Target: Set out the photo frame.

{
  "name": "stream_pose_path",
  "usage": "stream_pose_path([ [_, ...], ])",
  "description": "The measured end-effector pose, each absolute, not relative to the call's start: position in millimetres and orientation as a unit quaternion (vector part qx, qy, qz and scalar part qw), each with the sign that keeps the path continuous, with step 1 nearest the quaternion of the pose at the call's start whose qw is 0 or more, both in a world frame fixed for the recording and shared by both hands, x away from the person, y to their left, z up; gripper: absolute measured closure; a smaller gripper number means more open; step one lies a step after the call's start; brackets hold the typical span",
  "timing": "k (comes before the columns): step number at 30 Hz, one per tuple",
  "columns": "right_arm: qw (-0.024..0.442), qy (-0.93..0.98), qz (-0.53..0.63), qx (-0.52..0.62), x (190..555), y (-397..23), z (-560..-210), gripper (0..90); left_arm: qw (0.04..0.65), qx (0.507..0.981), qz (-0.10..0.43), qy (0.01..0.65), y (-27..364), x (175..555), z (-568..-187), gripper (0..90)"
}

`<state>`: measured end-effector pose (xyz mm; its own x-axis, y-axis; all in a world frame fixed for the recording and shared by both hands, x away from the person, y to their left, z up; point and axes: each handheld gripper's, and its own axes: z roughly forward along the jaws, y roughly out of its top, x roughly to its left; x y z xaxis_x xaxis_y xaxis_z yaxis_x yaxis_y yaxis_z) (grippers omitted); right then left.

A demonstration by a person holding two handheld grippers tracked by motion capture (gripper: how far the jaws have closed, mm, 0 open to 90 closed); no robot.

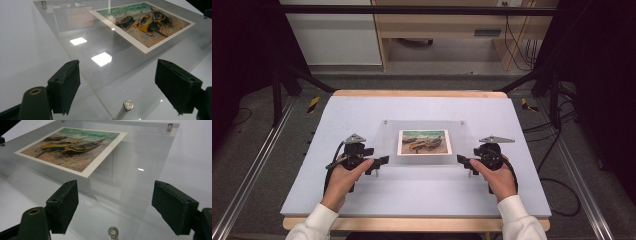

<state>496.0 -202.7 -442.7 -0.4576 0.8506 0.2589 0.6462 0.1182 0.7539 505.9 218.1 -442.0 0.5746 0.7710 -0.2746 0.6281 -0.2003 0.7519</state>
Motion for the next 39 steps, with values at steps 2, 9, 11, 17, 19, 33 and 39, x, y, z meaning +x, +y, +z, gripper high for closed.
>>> stream_pose_path([
  [2, 0.114, 0.738, 0.429, 0.509, 496.1, -203.0, -442.9, 19.5, 0.44, 0.769, 0.077, 0.456, 218.4, 506.5, -442.7, 18.3],
  [9, 0.108, 0.735, 0.426, 0.516, 497.6, -201.1, -443.5, 16.6, 0.442, 0.768, 0.065, 0.46, 218.4, 507.7, -443.9, 15.5],
  [11, 0.105, 0.734, 0.426, 0.519, 498.1, -201.1, -443.9, 16.4, 0.441, 0.767, 0.058, 0.462, 218.9, 508.4, -444.8, 14.0],
  [17, 0.102, 0.735, 0.421, 0.522, 498.0, -200.2, -443.0, 15.7, 0.444, 0.761, 0.048, 0.471, 219.5, 508.4, -446.1, 13.3],
  [19, 0.096, 0.733, 0.422, 0.524, 498.5, -200.7, -443.4, 15.0, 0.444, 0.761, 0.045, 0.471, 219.8, 508.9, -446.3, 13.2],
  [33, 0.082, 0.73, 0.422, 0.531, 500.3, -201.5, -444.5, 13.3, 0.443, 0.759, 0.033, 0.475, 219.5, 511.6, -448.5, 10.2],
  [39, 0.081, 0.729, 0.421, 0.534, 500.4, -201.2, -444.5, 13.3, 0.443, 0.757, 0.03, 0.479, 218.3, 511.9, -449.0, 9.0],
])
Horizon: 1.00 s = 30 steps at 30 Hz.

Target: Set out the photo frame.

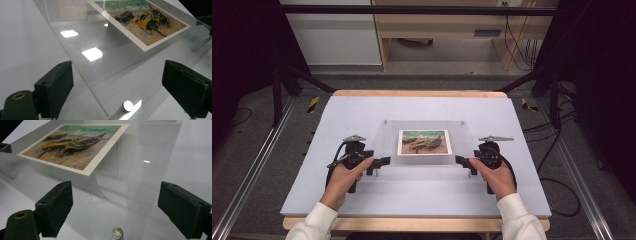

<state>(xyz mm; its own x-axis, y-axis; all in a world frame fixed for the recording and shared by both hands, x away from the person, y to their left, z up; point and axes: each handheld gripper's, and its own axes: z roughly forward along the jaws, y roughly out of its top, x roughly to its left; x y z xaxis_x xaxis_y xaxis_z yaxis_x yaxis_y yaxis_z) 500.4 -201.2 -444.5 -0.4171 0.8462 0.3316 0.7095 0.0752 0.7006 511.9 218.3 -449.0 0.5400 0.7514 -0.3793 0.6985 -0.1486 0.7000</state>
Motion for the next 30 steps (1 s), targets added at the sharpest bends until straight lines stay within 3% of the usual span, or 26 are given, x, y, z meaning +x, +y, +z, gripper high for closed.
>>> stream_pose_path([
  [20, 0.03, 0.716, 0.431, 0.549, 502.4, -205.3, -448.7, 13.3, 0.446, 0.756, 0.019, 0.479, 217.5, 514.0, -451.0, 8.8],
  [30, 0.047, 0.713, 0.435, 0.548, 500.2, -203.2, -450.0, 14.4, 0.44, 0.757, 0.026, 0.482, 217.8, 512.4, -449.3, 10.5],
])
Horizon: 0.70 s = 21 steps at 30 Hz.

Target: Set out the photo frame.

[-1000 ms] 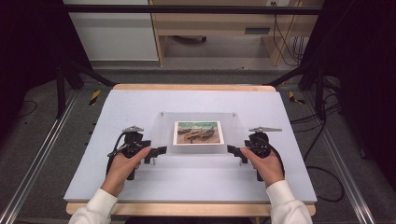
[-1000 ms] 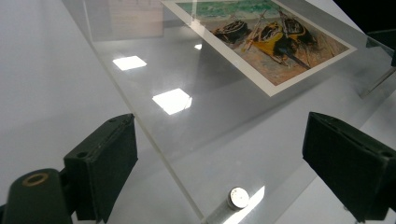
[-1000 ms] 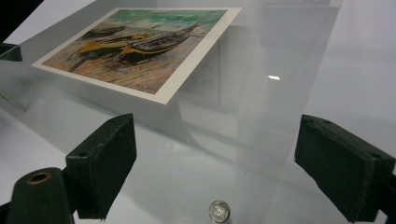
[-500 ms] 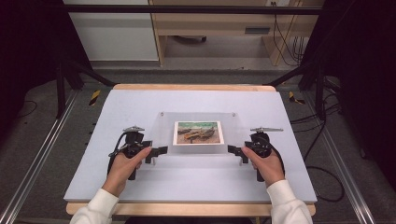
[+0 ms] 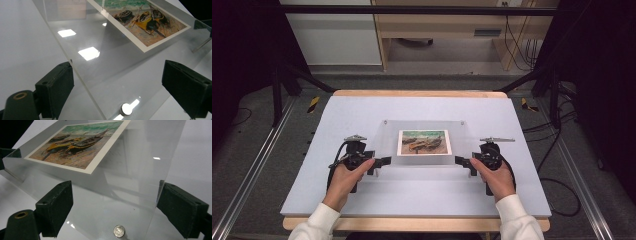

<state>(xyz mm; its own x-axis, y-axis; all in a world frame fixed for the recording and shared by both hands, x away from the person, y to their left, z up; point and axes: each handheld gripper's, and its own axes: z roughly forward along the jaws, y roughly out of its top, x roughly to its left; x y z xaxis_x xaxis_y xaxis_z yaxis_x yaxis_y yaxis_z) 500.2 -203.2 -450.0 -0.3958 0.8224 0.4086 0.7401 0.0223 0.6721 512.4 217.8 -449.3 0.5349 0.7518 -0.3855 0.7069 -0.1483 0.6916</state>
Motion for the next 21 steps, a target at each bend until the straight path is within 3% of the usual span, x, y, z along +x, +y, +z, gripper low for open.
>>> stream_pose_path([
  [9, 0.073, 0.718, 0.437, 0.537, 489.2, -200.4, -447.5, 15.3, 0.434, 0.77, 0.055, 0.464, 217.3, 501.5, -443.3, 13.8],
  [21, 0.125, 0.735, 0.437, 0.503, 459.2, -200.9, -442.0, 23.3, 0.443, 0.767, 0.102, 0.454, 221.8, 474.1, -438.1, 29.7],
])
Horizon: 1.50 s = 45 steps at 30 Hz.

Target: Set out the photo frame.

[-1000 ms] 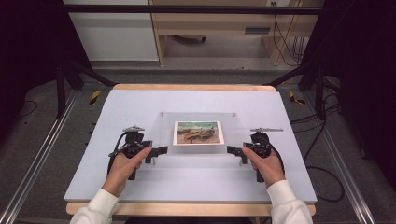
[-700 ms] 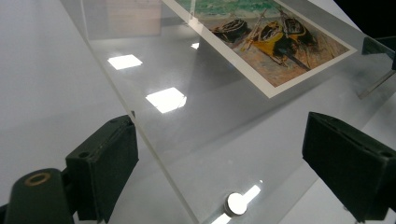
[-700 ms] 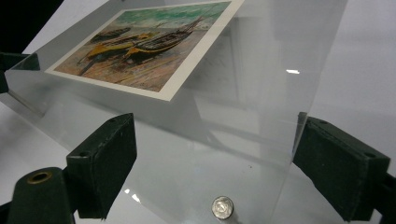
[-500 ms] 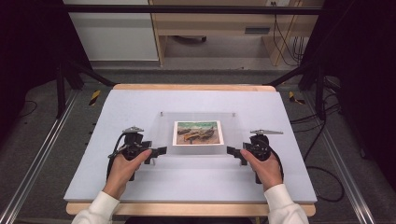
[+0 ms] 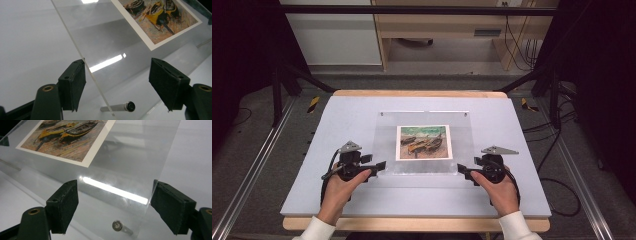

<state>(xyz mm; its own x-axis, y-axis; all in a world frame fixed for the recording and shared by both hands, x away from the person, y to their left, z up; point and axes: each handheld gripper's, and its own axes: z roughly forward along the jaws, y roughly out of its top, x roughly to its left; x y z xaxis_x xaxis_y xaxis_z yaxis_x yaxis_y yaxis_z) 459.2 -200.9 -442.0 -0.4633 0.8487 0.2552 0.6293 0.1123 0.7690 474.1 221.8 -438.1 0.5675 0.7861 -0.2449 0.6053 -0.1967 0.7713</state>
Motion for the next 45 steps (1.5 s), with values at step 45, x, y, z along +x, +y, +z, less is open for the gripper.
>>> stream_pose_path([
  [45, 0.186, 0.742, 0.428, 0.481, 429.4, -199.2, -440.6, 34.6, 0.432, 0.769, 0.153, 0.446, 220.8, 444.0, -434.3, 43.7],
])
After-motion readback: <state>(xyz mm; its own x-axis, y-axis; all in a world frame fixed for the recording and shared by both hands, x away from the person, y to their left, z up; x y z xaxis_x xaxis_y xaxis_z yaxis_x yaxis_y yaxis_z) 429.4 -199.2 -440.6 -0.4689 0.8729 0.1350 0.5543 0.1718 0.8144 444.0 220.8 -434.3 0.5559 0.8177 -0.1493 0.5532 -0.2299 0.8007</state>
